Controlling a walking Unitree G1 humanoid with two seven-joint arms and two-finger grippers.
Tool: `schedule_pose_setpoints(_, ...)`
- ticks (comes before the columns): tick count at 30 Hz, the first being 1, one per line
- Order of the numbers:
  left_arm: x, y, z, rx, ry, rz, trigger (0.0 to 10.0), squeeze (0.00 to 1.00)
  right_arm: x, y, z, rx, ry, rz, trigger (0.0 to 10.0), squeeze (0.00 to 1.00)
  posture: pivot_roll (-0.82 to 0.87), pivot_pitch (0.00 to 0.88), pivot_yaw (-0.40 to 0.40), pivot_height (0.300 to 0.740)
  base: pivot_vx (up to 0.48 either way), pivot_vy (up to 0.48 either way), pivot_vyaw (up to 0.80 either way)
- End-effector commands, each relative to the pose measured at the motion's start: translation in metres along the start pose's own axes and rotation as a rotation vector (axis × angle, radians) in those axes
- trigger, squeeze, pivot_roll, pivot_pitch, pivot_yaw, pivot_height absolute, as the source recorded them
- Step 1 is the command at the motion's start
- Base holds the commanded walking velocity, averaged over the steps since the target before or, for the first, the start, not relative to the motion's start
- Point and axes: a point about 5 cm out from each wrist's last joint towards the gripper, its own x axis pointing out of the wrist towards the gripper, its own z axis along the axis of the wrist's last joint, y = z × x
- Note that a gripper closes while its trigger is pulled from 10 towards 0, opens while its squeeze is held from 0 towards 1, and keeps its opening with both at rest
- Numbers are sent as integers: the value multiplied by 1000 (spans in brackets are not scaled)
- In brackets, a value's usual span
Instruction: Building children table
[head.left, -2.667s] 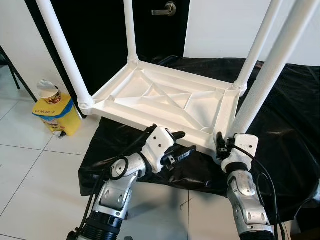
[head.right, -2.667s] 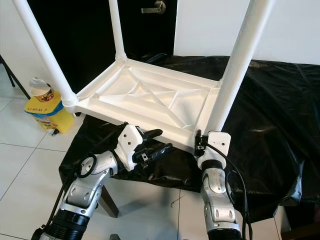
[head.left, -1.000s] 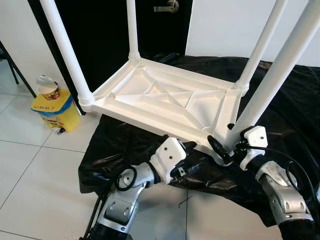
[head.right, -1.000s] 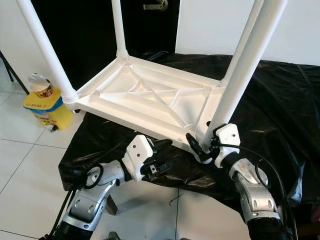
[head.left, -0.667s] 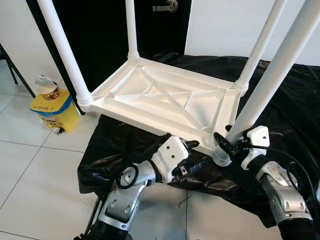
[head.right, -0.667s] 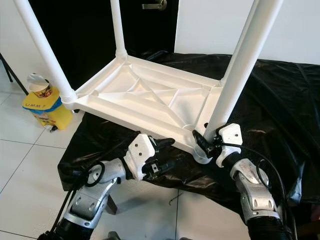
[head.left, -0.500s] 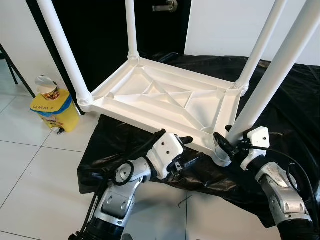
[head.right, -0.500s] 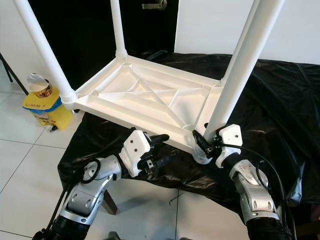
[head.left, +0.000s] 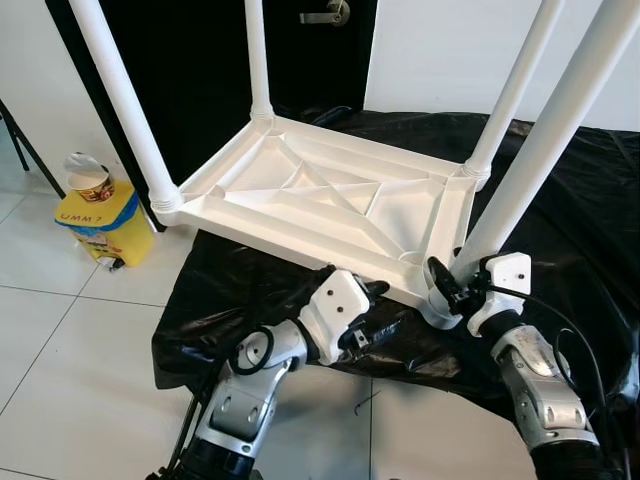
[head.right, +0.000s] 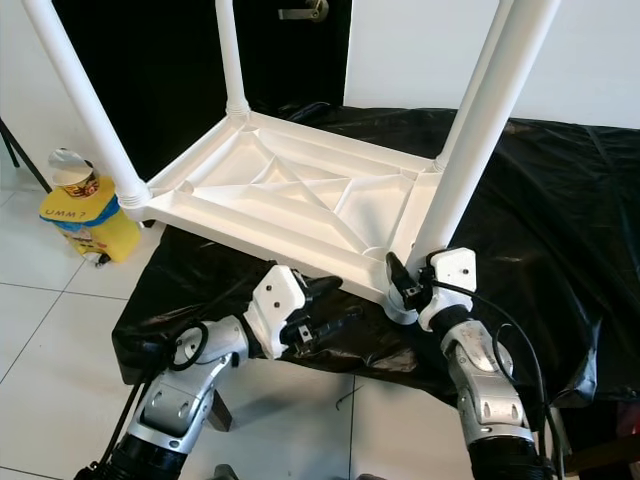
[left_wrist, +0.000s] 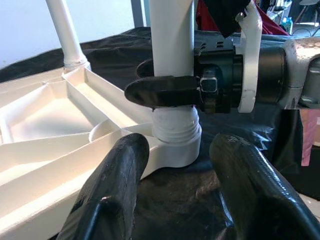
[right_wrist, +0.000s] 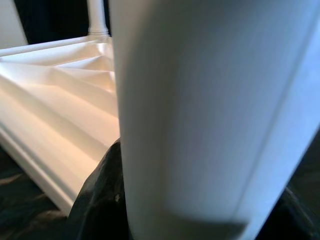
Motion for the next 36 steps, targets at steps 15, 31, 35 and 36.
schedule_pose_setpoints(15,19,20,0,-94,-67,199,10000,0,4,14,-5,53,32,-252,10000,0,-50,72,-37,740,0,0,0)
schedule_pose_setpoints(31,45,17,0,-162,-65,194,10000,0,17,20,-3,70,12,-373,10000,0,10,125,-16,740,0,0,0)
schedule_pose_setpoints(35,43,27,0,-162,-61,252,10000,0,19,22,-4,71,13,-350,10000,1000,10,142,-6,740,0,0,0)
schedule_pose_setpoints(36,44,28,0,-155,-54,243,10000,0,19,24,-4,78,8,-343,10000,1000,11,147,-2,740,0,0,0)
